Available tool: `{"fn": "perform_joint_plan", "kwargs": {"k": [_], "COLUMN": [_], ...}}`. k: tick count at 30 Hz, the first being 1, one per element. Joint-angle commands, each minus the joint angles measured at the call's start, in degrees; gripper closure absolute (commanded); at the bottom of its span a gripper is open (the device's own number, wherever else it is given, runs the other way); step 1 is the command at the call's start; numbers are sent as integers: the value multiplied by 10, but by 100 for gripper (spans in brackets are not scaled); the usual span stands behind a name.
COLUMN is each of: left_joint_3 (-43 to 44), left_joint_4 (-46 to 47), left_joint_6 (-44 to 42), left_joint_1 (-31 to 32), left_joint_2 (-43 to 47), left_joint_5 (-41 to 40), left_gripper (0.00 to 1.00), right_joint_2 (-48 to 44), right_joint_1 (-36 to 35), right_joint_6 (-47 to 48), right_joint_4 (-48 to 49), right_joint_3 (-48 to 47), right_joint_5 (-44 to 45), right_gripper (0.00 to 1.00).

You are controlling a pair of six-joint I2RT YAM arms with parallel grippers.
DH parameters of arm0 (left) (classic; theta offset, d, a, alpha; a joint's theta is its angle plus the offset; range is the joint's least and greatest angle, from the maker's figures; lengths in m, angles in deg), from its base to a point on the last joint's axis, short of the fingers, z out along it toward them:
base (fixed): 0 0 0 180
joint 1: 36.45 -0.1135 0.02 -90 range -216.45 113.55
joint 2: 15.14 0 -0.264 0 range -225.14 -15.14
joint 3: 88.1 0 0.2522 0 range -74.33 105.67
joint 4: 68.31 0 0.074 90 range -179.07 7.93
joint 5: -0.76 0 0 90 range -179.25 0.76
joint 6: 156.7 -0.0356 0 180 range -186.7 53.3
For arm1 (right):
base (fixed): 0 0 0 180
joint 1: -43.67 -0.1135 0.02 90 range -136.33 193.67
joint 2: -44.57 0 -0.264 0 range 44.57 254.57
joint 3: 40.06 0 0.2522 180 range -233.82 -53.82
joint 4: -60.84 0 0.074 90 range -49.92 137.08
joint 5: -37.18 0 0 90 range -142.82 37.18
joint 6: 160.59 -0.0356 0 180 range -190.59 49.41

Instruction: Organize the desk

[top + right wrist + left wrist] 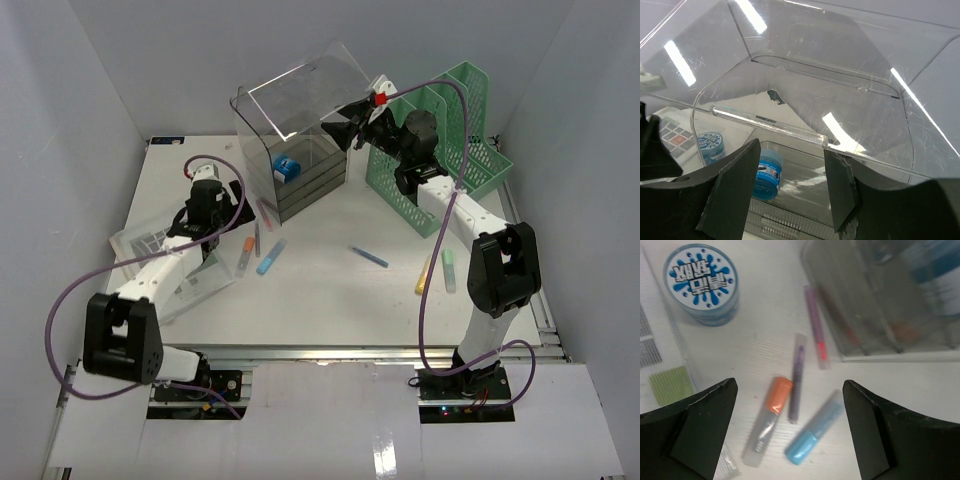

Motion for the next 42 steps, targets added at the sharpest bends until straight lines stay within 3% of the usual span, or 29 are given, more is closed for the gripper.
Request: {"fn": "perform_joint_plan", "kwargs": {"k": [1,15,34,38,42], "left_joint_3": [59,176,214,216,215], "left_joint_4": [-7,10,4,1,-2], "left_joint_6": [-106,-180,-188,-178,-163], "left_joint_1": [-18,-54,-81,-84,-86], "left_joint_2": [-69,-234,-298,-302,-300], "left_joint_5": [-90,-134,-126,-112,-89], "left_gripper": [2,2,3,7,30], "right_joint_2": [-20,-4,12,13,10], "right_joint_1": [1,1,1,0,0], "right_joint_6": [-7,-9,-11,-11,-11], "right_joint_4": [42,43,40,39,39], "right_joint_3": [-13,-22,-32,-32,-33], "right_joint_5": [-2,4,3,3,3], "right_gripper": [39,38,37,37,37]}}
